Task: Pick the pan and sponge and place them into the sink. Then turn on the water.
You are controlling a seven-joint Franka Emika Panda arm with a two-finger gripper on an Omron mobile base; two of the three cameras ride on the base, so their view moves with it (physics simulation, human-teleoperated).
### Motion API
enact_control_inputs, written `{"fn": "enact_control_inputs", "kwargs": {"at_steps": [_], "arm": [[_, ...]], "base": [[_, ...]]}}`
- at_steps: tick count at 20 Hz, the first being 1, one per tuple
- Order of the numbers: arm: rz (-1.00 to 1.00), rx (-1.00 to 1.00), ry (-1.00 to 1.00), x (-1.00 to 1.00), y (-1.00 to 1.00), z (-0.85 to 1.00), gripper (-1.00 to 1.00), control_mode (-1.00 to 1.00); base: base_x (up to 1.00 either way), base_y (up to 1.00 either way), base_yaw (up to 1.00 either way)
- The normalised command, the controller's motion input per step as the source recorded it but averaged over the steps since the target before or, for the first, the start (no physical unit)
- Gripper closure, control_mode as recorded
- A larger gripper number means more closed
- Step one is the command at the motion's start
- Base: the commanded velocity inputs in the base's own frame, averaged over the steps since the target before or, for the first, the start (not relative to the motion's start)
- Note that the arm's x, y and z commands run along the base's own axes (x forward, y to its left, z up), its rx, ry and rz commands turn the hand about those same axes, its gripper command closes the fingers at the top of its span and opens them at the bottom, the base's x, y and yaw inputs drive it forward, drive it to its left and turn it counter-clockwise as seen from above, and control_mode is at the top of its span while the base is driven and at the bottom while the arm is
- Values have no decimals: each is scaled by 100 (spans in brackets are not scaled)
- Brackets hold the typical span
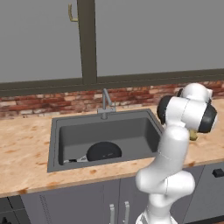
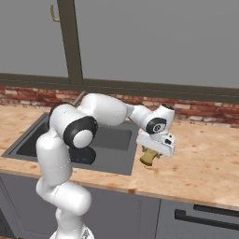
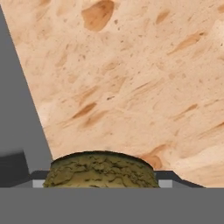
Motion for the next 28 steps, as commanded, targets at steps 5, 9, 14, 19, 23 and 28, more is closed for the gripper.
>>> {"fn": "enact_control_inputs", "kwargs": {"at_steps": [5, 9, 14, 19, 23, 28], "arm": [[-2, -4, -10, -1, 59, 17, 100, -100], [-2, -4, -10, 0, 59, 14, 100, -100], [-2, -2, -9, 2, 59, 11, 100, -100], [-2, 0, -6, 11, 56, 5, 100, -100], [-1, 2, -2, 24, 44, 0, 100, -100], [0, 6, 0, 30, 35, -4, 100, -100]], "base": [[0, 0, 0], [0, 0, 0], [0, 0, 0], [0, 0, 0], [0, 0, 0], [0, 0, 0]]}}
